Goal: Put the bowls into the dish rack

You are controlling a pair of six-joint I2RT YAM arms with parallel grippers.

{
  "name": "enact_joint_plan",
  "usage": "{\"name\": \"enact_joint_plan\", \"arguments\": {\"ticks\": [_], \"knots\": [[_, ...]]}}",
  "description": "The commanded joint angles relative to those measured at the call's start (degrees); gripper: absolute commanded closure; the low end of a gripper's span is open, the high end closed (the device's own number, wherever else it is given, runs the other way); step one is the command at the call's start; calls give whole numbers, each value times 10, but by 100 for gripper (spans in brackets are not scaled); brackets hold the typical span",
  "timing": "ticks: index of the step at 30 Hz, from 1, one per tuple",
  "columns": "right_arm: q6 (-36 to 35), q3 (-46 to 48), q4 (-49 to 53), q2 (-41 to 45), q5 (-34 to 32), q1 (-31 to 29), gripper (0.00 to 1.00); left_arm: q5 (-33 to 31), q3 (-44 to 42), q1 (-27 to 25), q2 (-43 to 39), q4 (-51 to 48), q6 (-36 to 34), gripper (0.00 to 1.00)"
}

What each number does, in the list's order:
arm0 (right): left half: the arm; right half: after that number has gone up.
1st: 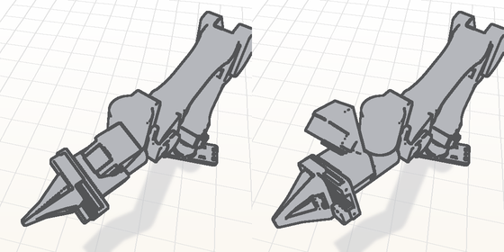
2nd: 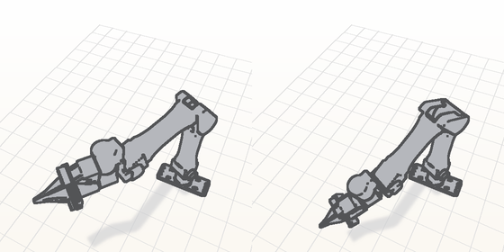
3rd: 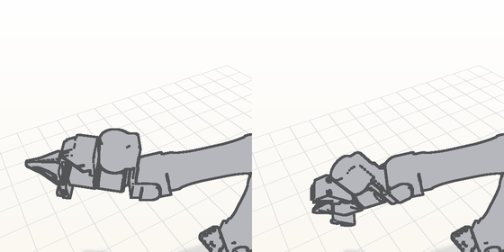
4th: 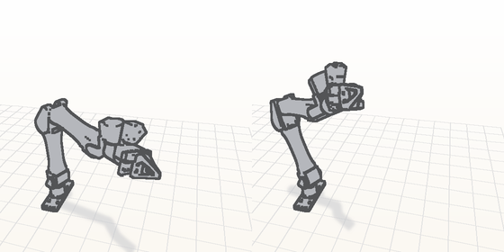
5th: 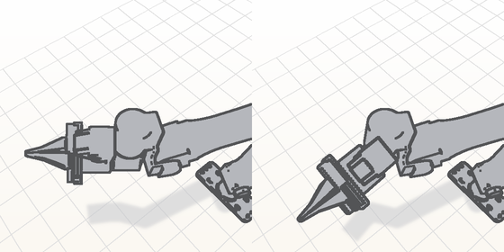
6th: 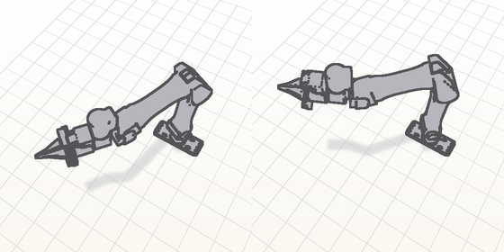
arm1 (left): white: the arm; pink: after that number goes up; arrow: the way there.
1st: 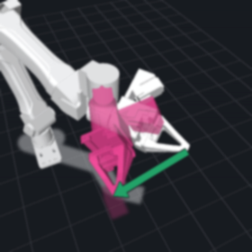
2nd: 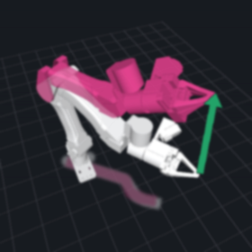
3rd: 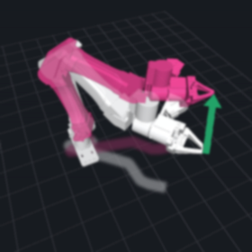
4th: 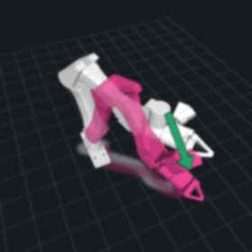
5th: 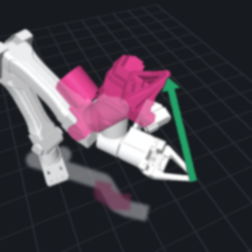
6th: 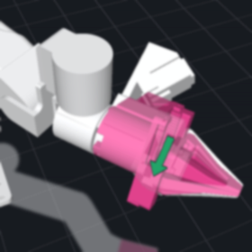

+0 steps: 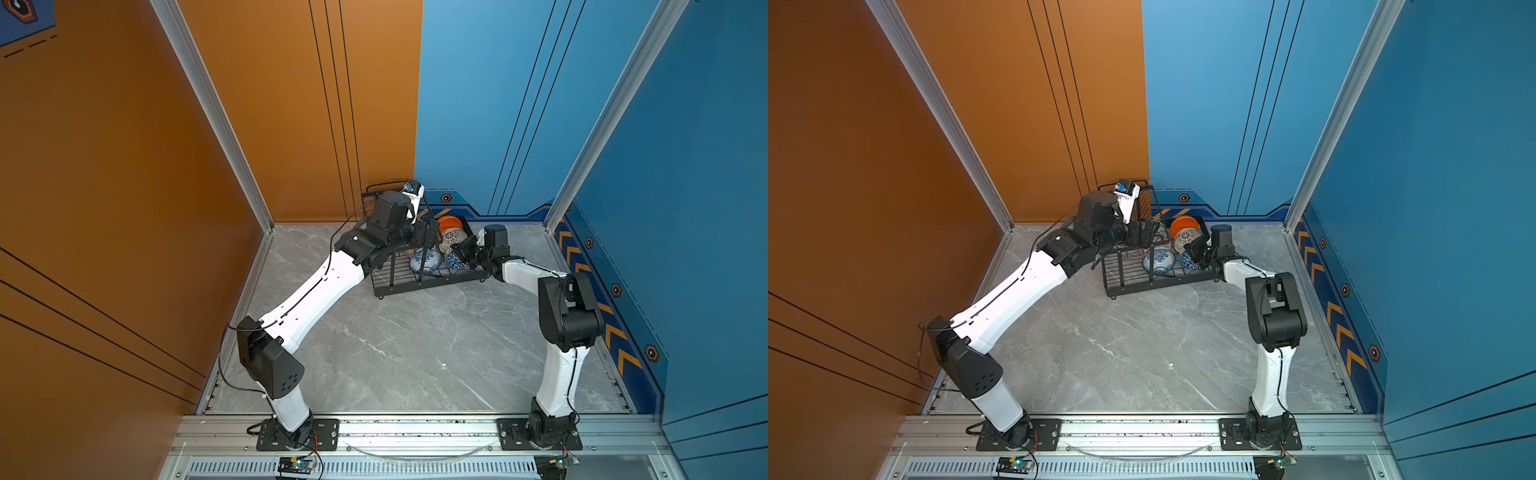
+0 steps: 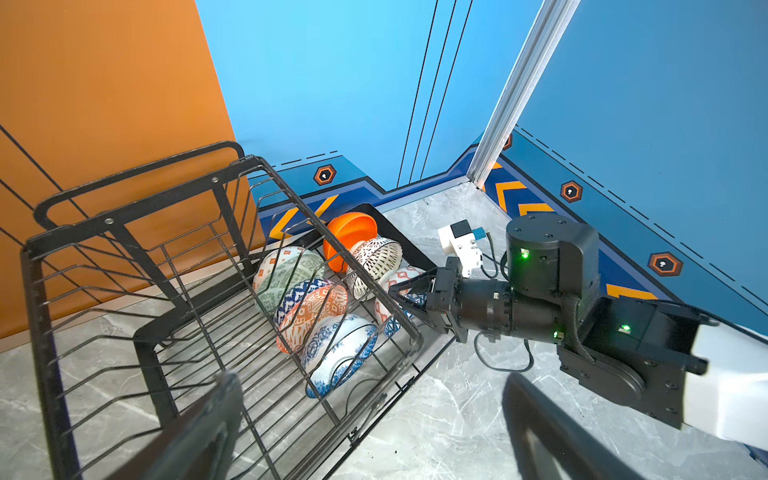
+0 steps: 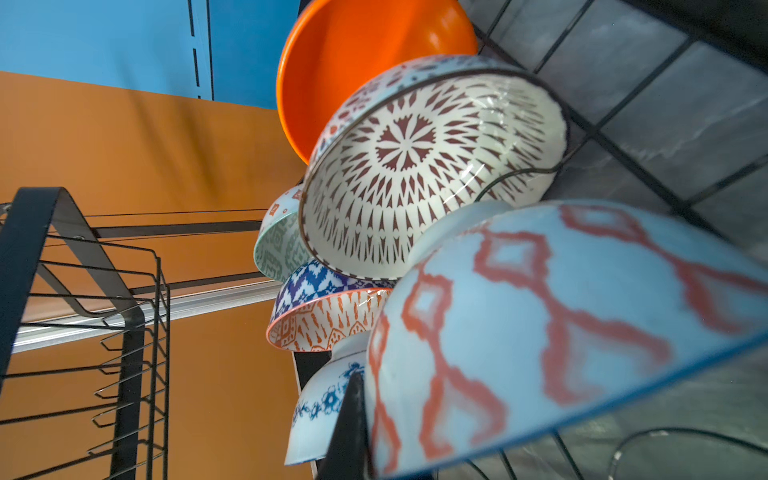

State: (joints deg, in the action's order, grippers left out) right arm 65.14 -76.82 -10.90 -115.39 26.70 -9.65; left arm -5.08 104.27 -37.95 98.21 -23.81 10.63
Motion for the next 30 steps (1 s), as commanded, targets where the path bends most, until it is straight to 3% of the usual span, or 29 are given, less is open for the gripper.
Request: {"name": "enact_joint_plan", "arguments": {"ticks": [1,18,30], "knots": [[-12,-12,92,-17,18,-13,95,-17,-6,-3,-17,4,8,2],[-18,-49,125,-55,18,-16,91,-25,-18,-2,-25,5,8,2],[-17,-66,129,-68,20,-17,82,-27,-20,-1,-26,6,9,2]]}}
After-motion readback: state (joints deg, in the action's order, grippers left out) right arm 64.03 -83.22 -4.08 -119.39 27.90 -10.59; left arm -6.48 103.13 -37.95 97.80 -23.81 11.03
